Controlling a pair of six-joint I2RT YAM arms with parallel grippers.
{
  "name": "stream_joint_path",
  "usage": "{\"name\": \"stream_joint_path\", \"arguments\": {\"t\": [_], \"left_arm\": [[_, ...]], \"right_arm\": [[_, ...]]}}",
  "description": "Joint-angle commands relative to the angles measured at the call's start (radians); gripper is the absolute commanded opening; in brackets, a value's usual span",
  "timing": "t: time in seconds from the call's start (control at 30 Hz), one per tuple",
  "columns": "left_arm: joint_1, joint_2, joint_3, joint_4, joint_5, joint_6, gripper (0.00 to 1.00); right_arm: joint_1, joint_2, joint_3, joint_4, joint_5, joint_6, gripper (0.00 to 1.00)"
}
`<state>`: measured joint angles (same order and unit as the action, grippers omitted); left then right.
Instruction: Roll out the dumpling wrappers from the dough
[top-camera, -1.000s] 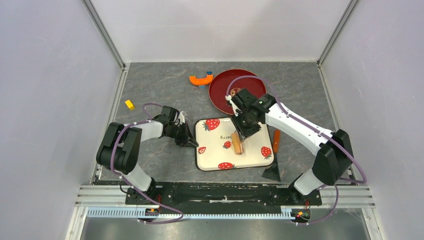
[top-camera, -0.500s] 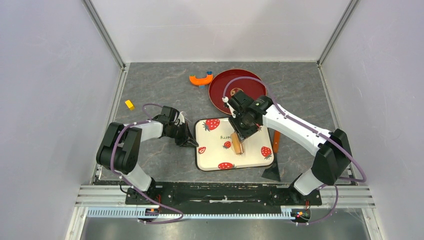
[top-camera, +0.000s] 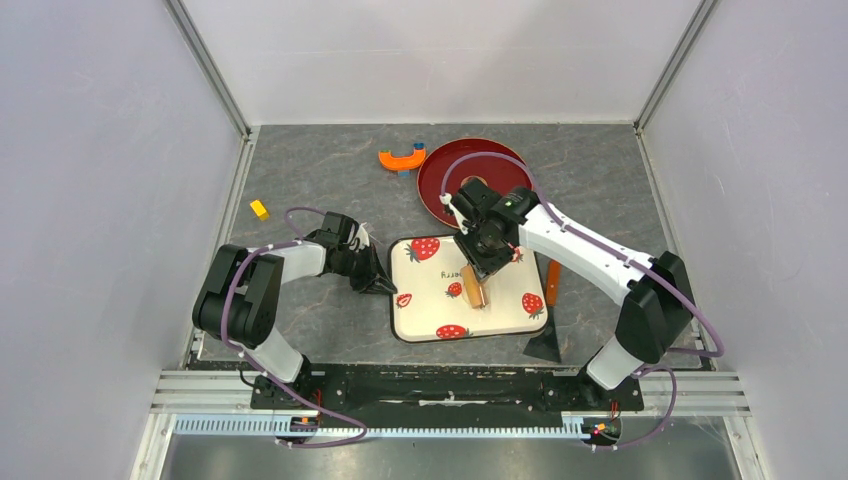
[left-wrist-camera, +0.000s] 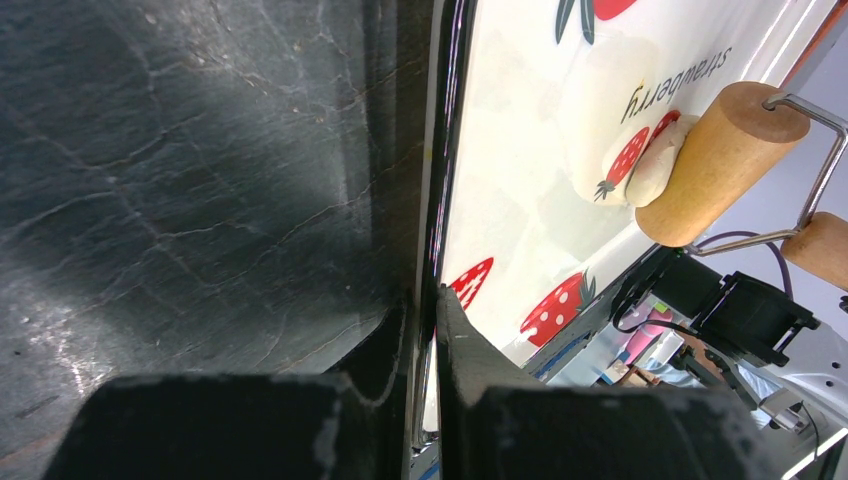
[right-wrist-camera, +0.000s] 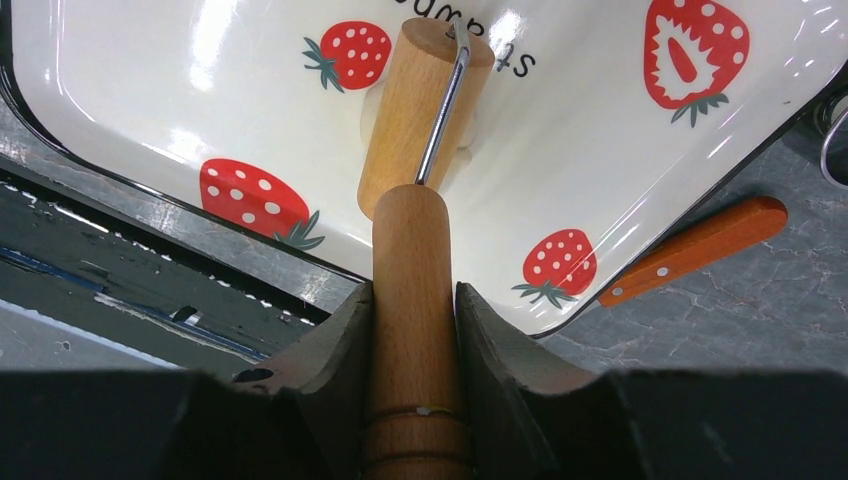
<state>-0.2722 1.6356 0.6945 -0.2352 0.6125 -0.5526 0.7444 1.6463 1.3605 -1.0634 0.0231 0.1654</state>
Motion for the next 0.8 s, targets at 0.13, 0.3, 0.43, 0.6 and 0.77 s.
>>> {"name": "stream_joint_path", "arguments": {"t": [0.13,0.3,0.43,0.6,0.77], "left_arm": [[-0.013,0.066,-0.056,-0.033,-0.191,0.008,0.02],[-0.012,0.071,-0.053,-0.033,-0.189,0.011,0.02],[-0.013,0.074,-0.051,-0.033,-0.186,0.014,0.02],[-0.013,0.073,-0.051,-0.033,-0.187,0.015,0.02],[-0.013,0.076,-0.048,-0.035,-0.183,0.018,0.02]], "right_arm": [[-0.013,0.283,-0.169,0.064,0.198,-0.062,0.0],[-0.014,0.294,-0.218,0.091,0.186,-0.067,0.0],[-0.013,0.315,-0.252,0.115,0.168,-0.074,0.0],[-0.01,0.332,-0.283,0.134,0.157,-0.08,0.0],[-0.005,0.346,-0.31,0.152,0.155,-0.083,0.0]]}}
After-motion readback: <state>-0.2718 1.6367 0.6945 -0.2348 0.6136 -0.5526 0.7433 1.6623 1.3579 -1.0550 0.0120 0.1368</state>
